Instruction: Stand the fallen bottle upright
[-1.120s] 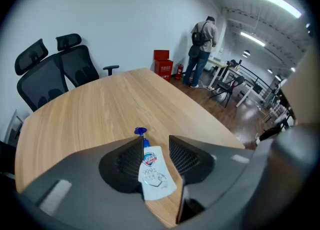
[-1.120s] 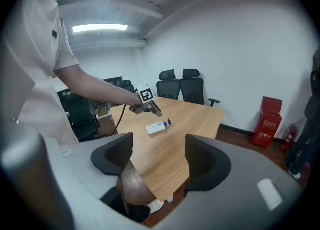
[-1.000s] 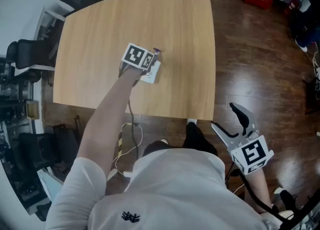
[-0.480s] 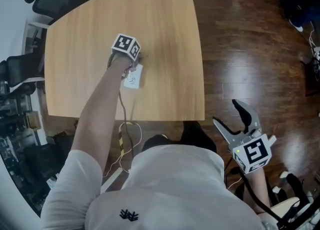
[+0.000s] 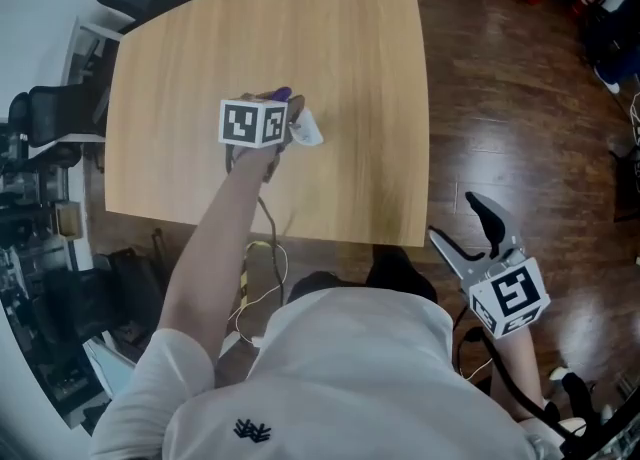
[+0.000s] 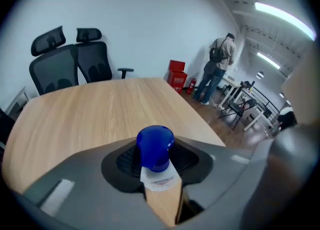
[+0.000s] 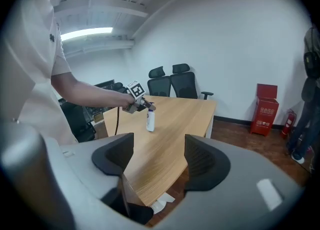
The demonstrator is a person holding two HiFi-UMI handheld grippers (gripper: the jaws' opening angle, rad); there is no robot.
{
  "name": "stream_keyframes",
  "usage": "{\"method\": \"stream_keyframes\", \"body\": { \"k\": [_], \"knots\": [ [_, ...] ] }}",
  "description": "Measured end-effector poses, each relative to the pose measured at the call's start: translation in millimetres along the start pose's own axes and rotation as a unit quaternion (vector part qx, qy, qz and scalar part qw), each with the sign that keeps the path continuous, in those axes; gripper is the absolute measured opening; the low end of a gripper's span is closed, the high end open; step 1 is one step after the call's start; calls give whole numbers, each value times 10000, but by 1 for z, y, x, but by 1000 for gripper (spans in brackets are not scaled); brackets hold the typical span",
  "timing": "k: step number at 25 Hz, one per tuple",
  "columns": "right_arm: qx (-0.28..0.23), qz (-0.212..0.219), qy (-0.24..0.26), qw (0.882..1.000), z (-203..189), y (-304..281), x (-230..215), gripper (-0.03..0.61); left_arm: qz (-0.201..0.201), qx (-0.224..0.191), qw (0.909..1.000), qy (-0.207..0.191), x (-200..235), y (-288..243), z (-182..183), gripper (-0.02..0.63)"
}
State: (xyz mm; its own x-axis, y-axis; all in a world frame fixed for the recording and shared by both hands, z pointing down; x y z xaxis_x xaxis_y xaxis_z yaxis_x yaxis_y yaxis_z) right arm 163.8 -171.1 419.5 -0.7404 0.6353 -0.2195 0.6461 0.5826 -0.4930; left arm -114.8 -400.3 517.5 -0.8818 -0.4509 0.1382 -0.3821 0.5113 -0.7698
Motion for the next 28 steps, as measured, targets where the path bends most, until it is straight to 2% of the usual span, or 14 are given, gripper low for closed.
{"method": "stream_keyframes", "body": {
  "k": [2,5,11,15,19,22,28],
  "knots": [
    [36,127,74,9999,3,-6,9,324,132,-557,9982,-155,-9,10,0,140],
    [121,313,181,9993,3,-12,25,324,388,-1231,9907,-428,-23,19,-12,140],
    [216,291,209,9991,2,-5,35,324,709,-1952,9753,-752,-35,20,-17,144],
    [249,222,244,9991,-1,0,34,324,774,-2123,9708,-808,-35,16,-15,154],
    [271,139,286,9991,-3,3,34,324,747,-2163,9701,-805,-31,15,-19,260],
    [232,44,288,9993,-3,4,36,324,698,-2115,9707,-898,-30,16,-22,302],
    [22,-114,405,9991,2,3,51,324,587,-2083,9679,-1279,-27,47,-46,316]
  ]
}}
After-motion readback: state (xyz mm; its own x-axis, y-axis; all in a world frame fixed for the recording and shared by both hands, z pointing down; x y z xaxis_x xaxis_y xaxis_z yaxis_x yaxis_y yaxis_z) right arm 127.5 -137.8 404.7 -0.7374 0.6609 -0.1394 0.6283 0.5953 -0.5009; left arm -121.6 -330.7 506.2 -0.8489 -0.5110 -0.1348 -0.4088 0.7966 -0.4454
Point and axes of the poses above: the fingertips, and each gripper's own axes: y backward along the fingers, x to its left, z out of its top, the point moved 2 cm from there along y, backward along the fingers, and after that the axes turned 3 degrees about -x, right-handed, at the moved point
